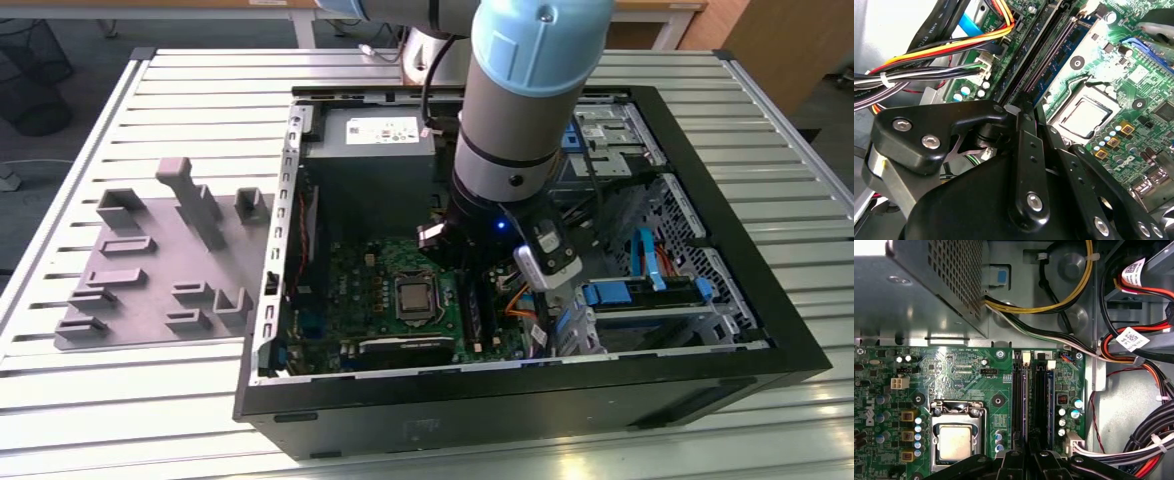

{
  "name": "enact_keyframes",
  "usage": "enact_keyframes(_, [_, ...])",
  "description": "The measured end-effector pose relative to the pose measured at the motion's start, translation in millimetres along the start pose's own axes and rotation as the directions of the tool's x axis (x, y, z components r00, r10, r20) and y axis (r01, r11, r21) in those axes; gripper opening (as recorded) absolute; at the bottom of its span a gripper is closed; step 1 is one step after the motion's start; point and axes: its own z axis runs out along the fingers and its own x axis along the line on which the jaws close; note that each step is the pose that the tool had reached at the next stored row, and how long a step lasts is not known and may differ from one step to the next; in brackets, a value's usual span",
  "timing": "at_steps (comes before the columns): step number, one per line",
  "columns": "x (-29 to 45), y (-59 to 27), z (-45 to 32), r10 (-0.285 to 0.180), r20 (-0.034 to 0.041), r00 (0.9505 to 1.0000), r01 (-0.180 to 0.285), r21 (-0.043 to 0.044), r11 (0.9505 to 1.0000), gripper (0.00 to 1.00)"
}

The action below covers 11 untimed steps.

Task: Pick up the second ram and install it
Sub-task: 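Insert the second ram into the second slot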

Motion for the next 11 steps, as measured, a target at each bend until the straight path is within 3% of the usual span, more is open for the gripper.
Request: enact_keyframes(11, [0.4,0.6,0.1,0.001,-0.0011,1.0,-0.001,-0.0002,1.0,0.14])
